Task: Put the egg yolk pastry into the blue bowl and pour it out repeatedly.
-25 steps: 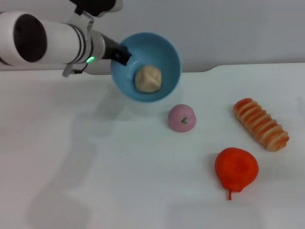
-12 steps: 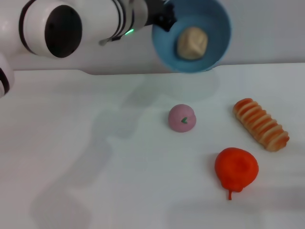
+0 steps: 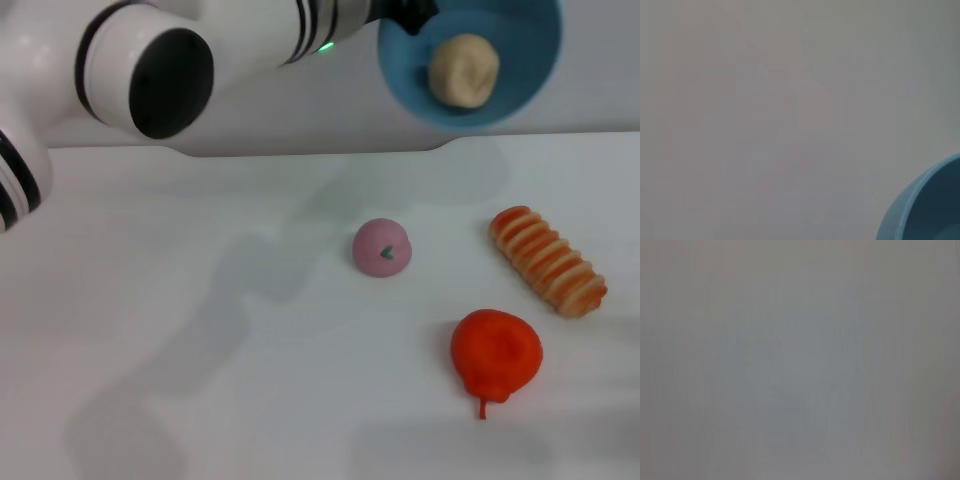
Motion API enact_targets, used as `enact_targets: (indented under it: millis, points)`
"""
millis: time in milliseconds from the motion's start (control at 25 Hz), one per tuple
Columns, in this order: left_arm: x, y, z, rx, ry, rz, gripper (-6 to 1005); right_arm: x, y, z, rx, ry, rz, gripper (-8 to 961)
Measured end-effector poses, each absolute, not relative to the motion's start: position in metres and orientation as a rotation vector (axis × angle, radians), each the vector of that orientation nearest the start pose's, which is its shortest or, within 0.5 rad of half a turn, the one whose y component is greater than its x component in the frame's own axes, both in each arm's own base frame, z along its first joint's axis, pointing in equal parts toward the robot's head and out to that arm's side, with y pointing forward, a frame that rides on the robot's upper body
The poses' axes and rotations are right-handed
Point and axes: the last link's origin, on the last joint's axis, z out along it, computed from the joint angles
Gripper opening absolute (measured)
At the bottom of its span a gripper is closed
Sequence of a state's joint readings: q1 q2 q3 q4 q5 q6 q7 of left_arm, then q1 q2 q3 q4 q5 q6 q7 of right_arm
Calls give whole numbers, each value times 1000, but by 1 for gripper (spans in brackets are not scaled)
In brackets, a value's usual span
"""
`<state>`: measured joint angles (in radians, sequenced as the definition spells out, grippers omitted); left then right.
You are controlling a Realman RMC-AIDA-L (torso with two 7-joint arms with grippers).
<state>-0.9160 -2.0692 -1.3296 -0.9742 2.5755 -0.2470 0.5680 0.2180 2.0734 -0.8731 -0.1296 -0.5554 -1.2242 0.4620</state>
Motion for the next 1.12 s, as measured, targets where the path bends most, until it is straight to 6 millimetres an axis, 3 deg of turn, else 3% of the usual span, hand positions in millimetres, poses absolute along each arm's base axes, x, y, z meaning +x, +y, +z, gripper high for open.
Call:
enact_targets:
  millis: [240,680,1120]
  points:
    - [-4,438,-81,-2224,217,-356,1,410,256,37,-1382,749,677,495]
    - [18,419,-102,-2245,351,-433,0,409,259,37,-1385,748,681,495]
    - [38,409,-105,-2178,472,-572,0,408,259,36,-1391,746,678,494]
